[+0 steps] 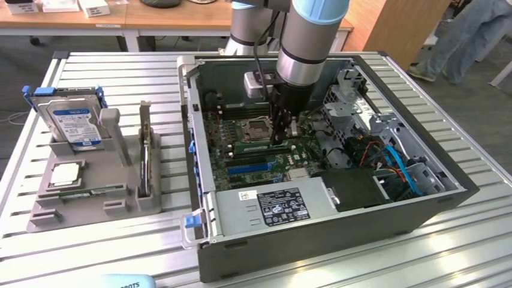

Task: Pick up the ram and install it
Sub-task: 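Insert the ram into the slot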

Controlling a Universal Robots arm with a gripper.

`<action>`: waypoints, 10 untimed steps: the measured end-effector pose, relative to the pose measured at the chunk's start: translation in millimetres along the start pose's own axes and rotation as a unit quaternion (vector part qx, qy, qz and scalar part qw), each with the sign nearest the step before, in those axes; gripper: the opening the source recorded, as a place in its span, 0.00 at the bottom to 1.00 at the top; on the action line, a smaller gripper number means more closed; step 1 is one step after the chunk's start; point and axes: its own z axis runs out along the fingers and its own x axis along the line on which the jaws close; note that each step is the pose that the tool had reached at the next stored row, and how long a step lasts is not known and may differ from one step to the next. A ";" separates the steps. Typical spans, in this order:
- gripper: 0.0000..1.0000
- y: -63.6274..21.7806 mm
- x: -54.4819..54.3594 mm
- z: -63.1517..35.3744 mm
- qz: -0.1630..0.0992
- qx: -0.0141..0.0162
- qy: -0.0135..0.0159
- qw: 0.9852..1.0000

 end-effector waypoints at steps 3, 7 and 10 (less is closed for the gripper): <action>0.12 0.0 0.0 0.2 0.002 0.000 0.000 1.000; 0.12 -0.1 0.0 0.5 0.002 0.000 0.000 1.000; 0.12 -0.2 -0.5 0.7 0.002 0.000 0.000 1.000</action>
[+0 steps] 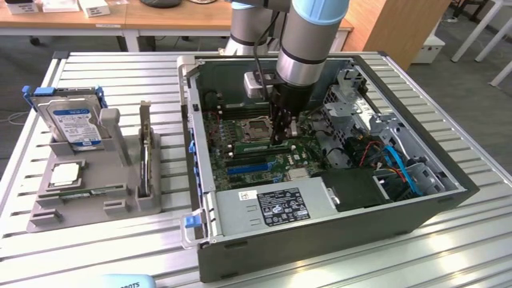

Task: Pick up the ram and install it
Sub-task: 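Insert the ram into the slot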

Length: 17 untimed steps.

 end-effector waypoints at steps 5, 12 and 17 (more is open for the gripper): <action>0.12 -0.2 -0.2 0.1 0.000 0.000 0.000 1.000; 0.12 -0.2 -0.1 0.8 0.000 0.000 0.000 1.000; 0.12 -0.2 -0.1 1.3 0.000 0.000 0.000 1.000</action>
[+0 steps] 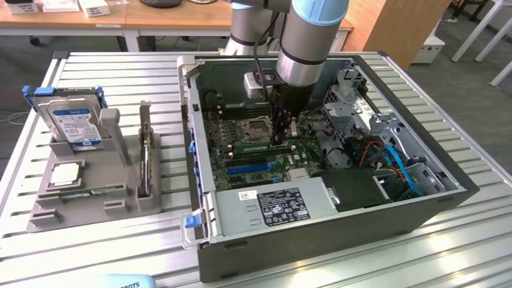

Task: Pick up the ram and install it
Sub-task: 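Insert the ram into the slot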

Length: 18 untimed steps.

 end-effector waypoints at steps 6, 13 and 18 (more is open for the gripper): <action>0.12 0.0 0.0 0.8 0.000 0.000 0.000 1.000; 0.12 0.0 0.0 2.3 0.000 0.000 0.000 1.000; 0.12 0.0 0.1 3.8 0.000 0.000 0.000 1.000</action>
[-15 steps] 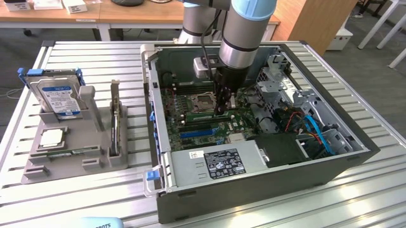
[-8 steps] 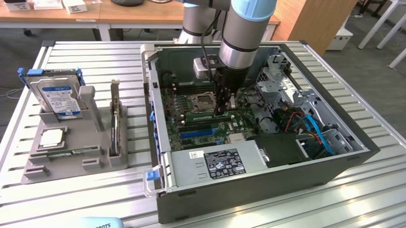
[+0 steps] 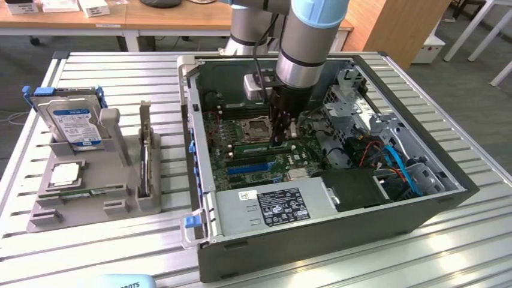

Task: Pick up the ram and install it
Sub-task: 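Insert the ram into the slot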

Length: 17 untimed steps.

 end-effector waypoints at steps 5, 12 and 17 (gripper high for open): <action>0.12 0.0 0.1 0.9 0.000 0.000 0.000 1.000; 0.18 0.0 0.0 1.0 0.000 0.000 0.000 1.000; 0.31 0.0 0.0 1.0 0.000 0.000 0.000 1.000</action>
